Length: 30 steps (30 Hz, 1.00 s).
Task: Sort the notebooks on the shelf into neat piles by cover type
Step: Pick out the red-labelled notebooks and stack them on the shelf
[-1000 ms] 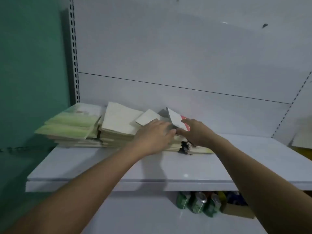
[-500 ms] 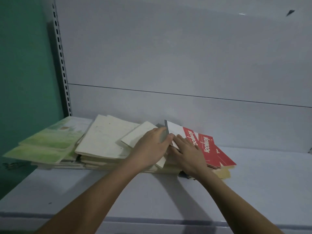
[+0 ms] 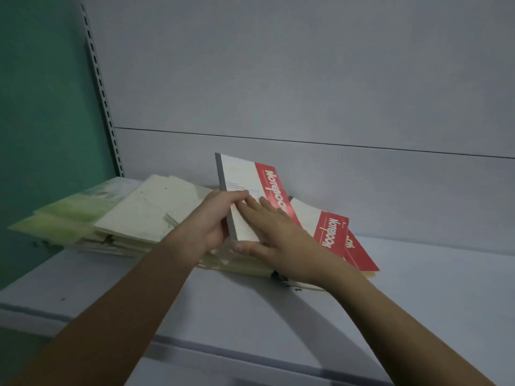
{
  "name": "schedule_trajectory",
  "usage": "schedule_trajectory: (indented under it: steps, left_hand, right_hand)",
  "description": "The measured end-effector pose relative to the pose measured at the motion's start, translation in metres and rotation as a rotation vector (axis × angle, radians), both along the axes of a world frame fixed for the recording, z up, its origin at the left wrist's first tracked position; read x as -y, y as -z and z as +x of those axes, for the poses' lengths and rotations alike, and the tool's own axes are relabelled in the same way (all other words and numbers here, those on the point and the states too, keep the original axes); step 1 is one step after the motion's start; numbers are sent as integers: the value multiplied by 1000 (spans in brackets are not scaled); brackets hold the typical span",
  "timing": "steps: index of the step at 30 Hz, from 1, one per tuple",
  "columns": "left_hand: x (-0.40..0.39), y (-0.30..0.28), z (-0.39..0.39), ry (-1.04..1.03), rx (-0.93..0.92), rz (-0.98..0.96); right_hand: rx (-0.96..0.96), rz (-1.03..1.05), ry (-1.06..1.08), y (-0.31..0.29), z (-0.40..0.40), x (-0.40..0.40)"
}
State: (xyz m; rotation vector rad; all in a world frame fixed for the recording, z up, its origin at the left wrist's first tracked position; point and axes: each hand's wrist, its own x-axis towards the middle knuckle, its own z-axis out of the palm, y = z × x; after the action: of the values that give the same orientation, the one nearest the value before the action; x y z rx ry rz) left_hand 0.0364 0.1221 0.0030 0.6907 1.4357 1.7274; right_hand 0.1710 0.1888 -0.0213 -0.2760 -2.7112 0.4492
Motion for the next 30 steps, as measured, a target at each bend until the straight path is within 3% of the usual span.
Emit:
schedule_trajectory:
  steps: [2,4,6,9,11,16,21,23,27,30]
  left_hand:
    - [4,4,-4,-55,-81,48]
    - [11,2,-11,-89,-107,97]
    - [16,-4,-24,-136,-64,126]
    - [20,-12,-42,-181,-70,103]
    - [21,-12,-49,-170,-93,88]
    - [33,-2,-56,-93,-153,40]
    - [38,5,-45,-51,-172,-21]
    - [34,5,-38,-18,-115,-30]
    - [30,-3,-32,83,90,-107]
    - [29,7,-34,83,-39,-37]
  right_hand:
    - [-105,-225,-9,1,9,-8]
    - [-187,-260,126,2,19,-17]
    - [-27,-63,304,8,28,-26]
    - [281,57,362,23,34,-32]
    - [300,118,351,32,38,-28]
    - [119,-29,341,30,47,-30]
    - [-368,-284,428,8,29,-24]
    - [-416,-193,398,-6,20,-9]
    - [-72,226,276,-5,6,29]
    - [82,221,139,5,0,40]
